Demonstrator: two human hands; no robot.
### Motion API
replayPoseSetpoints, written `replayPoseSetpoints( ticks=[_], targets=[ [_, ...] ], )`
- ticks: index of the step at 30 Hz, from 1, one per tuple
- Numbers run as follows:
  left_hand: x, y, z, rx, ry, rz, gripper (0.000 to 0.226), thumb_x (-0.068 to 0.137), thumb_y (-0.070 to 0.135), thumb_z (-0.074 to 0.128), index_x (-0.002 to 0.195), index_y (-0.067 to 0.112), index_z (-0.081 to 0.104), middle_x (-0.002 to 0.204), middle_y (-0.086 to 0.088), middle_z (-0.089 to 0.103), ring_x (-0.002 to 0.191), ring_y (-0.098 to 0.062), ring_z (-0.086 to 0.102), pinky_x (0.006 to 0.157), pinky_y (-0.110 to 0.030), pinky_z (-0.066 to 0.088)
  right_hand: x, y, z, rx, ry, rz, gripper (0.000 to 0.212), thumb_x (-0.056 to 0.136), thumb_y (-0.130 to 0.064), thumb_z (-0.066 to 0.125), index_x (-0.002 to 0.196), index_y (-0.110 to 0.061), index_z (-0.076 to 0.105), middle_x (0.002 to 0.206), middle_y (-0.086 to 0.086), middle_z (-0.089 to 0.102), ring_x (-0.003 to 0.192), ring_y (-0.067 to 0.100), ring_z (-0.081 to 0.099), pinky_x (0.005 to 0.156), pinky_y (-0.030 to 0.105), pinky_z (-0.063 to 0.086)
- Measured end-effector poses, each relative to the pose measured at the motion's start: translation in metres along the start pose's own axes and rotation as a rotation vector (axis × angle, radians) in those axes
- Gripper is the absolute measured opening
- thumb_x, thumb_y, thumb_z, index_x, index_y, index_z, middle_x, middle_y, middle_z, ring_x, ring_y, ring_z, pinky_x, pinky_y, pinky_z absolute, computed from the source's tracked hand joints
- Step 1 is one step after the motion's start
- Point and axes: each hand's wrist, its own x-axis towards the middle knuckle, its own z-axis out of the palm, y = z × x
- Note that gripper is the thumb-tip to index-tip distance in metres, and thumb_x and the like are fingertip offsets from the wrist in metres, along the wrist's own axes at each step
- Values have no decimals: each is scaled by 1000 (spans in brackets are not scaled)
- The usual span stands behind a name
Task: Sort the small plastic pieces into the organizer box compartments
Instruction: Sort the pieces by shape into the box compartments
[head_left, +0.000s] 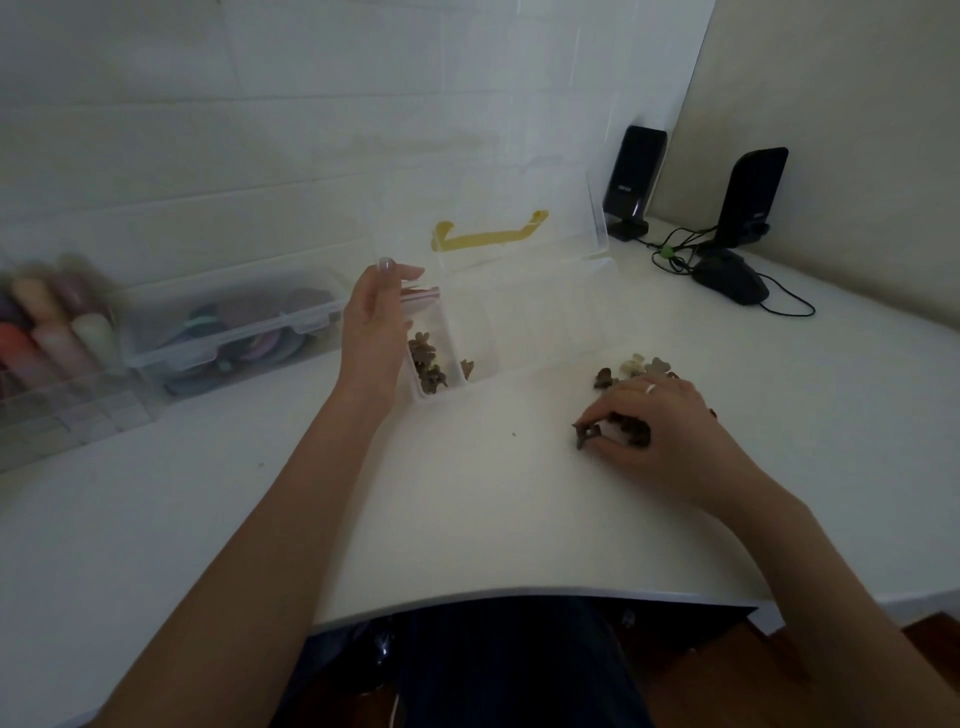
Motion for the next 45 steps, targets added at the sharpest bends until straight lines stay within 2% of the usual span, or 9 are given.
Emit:
replayPoseSetpoints(
  ticks=[6,10,18,21,27,33,40,42,45],
  targets=[
    [-3,2,1,1,8,10,34,101,38,35,78,33,58,101,12,65,99,-12,62,87,-31,45,18,-28,-9,365,107,-3,19,76,-19,74,79,-30,59,99,-18,68,93,4,62,70,26,50],
    [-3,1,3,8,10,29,33,101,40,35,79,31,59,104,4,66,97,-12,62,84,-28,45,49,-52,-8,451,92,-100,19,77,-12,75,85,-16,59,87,-11,69,70,8,61,54,16,39],
    [-6,7,5,-11,7,20,37,103,33,30,86,21,60,99,-7,66,86,-12,65,68,-20,52,114,-84,27,215,123,-308,15,75,-13,74,81,-13,60,87,-5,57,76,3,47,69,24,38],
    [-6,7,5,-33,7,-11,35,103,31,32,87,18,59,98,-10,67,83,-14,65,59,-21,52,122,-79,45,93,225,-411,8,77,-15,72,83,-12,67,94,3,59,84,18,49,74,27,39],
    [-4,4,5,49,43,30,35,103,30,31,86,21,61,102,0,67,92,-12,64,91,-37,48,110,-65,43,51,346,-433,23,87,-38,57,89,-24,75,85,3,52,75,15,42,69,30,39],
    [-7,2,6,18,49,-6,36,102,33,32,82,25,61,104,-3,68,90,-14,62,82,-34,48,107,-75,50,-282,296,-388,37,92,-46,39,107,-29,68,85,5,52,77,23,47,64,34,35],
    [-6,4,6,0,39,9,37,103,33,31,83,23,61,97,-4,68,88,-14,64,72,-21,50,96,-69,33,26,249,-341,33,95,-37,42,115,-26,66,82,-3,46,76,14,44,68,27,35],
    [-8,5,6,-1,40,-4,37,103,33,31,83,23,60,95,-2,67,83,-10,62,60,-13,48,85,-56,17,176,341,-257,27,93,-33,48,109,-24,68,79,-10,46,74,5,44,68,18,34],
    [-9,5,7,22,45,4,38,103,35,32,81,25,61,90,4,67,76,-1,60,70,-19,45,54,-25,-2,143,397,-112,11,90,-28,56,91,-23,66,76,-9,52,71,4,45,64,17,36]
  ],
)
